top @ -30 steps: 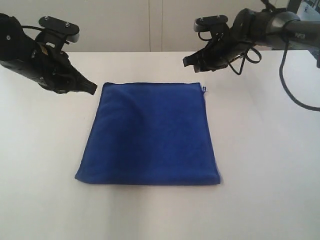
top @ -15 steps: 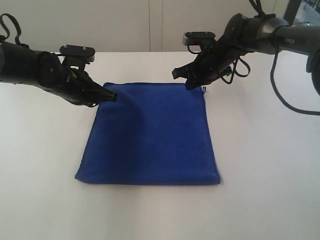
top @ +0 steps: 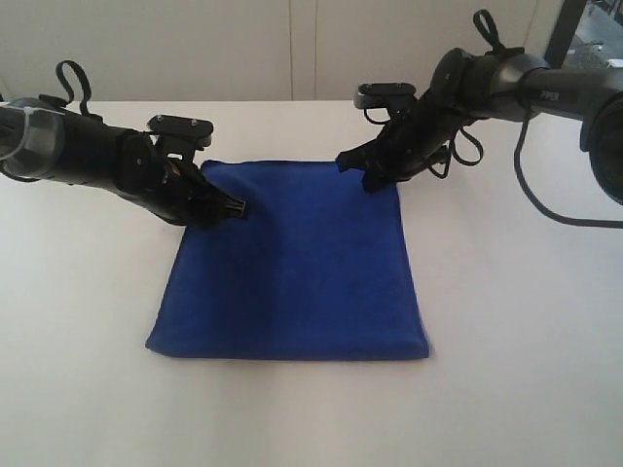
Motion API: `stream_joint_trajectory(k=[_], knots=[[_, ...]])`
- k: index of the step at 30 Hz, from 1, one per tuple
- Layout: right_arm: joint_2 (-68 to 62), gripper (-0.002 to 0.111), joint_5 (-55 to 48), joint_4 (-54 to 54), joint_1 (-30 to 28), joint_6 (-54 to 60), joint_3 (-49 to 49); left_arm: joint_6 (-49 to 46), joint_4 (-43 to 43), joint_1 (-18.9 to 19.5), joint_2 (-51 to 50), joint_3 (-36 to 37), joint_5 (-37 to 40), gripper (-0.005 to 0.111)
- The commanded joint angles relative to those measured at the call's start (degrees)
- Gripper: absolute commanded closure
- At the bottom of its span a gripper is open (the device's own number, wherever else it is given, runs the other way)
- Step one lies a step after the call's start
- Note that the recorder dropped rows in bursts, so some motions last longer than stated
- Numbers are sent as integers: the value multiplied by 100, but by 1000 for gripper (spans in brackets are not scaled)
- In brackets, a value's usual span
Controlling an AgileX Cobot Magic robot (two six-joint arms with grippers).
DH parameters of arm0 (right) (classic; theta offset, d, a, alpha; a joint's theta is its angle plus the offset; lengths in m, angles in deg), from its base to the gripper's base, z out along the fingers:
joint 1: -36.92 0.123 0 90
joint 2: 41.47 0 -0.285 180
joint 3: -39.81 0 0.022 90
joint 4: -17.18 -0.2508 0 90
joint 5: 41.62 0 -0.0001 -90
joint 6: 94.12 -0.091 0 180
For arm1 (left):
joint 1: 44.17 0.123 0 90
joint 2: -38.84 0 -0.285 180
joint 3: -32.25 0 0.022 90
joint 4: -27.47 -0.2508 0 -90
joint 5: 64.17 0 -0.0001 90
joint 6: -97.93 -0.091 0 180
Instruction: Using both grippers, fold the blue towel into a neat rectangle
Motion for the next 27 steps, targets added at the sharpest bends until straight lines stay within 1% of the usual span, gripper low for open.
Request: stream_joint_trajectory(k=[1, 6, 17, 21, 24, 27], knots=[[-11, 108, 41, 577, 0, -278, -5, 81, 52, -50, -84, -33, 19, 107], [-35, 108, 42, 1053, 0, -646, -5, 98, 52, -50, -143, -33, 95, 107], [-67, 108, 8, 1043, 0, -703, -5, 98, 52, -50, -142, -33, 179, 107], [136, 108, 239, 652, 0, -633, -5, 98, 52, -50, -142, -33, 179, 107], [163, 108, 480, -17, 0, -174, -5, 98, 52, -50, -142, -33, 179, 107], [57, 108, 716, -378, 0, 55, -5, 98, 52, -50, -142, -33, 179, 107]])
